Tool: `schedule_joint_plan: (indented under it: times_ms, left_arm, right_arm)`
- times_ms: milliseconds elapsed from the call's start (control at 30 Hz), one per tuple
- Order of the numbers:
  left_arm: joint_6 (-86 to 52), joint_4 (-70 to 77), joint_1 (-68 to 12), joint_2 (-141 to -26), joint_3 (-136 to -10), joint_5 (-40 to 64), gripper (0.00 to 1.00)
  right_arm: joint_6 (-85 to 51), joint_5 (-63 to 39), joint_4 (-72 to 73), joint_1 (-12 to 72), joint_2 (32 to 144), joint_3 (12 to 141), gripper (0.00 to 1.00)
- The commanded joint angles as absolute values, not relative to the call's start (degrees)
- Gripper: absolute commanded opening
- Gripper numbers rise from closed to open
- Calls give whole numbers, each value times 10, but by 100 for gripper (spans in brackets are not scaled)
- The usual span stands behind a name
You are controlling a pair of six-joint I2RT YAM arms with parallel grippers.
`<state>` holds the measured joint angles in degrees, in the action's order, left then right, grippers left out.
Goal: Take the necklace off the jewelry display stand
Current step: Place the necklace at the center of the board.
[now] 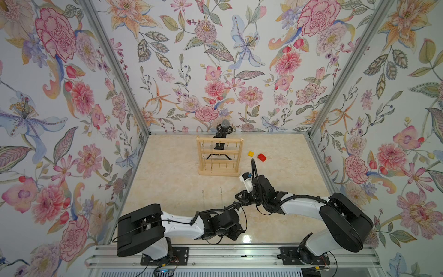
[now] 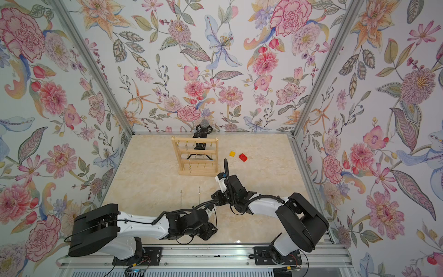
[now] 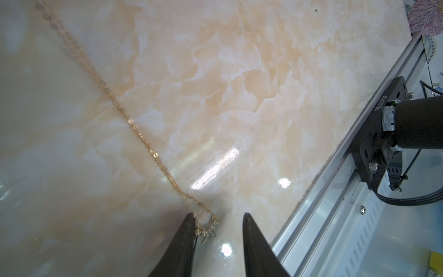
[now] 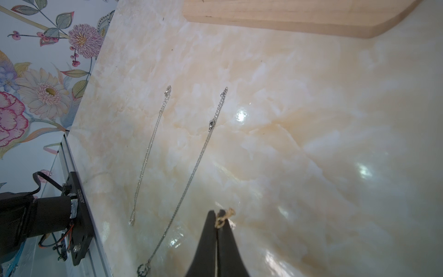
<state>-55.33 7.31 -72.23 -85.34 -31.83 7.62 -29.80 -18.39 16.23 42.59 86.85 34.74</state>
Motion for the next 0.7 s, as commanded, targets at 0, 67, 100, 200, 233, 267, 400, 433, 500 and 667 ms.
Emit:
schedule_joint_plan:
  times_ms: [0, 67, 100, 200, 233, 267, 400, 433, 500, 667]
  left_arm:
    - [-553, 24, -736, -850, -323, 55, 35]
    - [-552, 22, -737, -850, -324, 54, 35]
    - [-552, 21, -737, -850, -325, 54, 35]
    - [-550, 10, -737, -847, -330, 48, 33]
    - [-549, 1, -738, -845, -331, 40, 33]
    - [-545, -12, -738, -844, -335, 31, 33]
    - [-545, -21, -737, -834, -333, 25, 29]
    - [-546, -18, -737, -833, -332, 27, 27]
    - [-546, -16, -737, -831, -333, 28, 27]
    - [-541, -21, -737, -827, -336, 23, 27]
  right_arm:
    - [-294, -177, 179, 421, 877, 350, 0]
    - [-293, -177, 178, 420, 877, 350, 0]
    - [-293, -178, 178, 419, 878, 350, 0]
    - [-293, -178, 178, 418, 880, 352, 0]
    - [-293, -178, 178, 416, 881, 352, 0]
    - [-293, -178, 178, 417, 881, 352, 0]
    - [-293, -178, 180, 415, 889, 354, 0]
    - [-293, -178, 180, 415, 891, 354, 0]
    - [-294, -178, 180, 415, 895, 356, 0]
    - [-294, -176, 179, 414, 902, 360, 0]
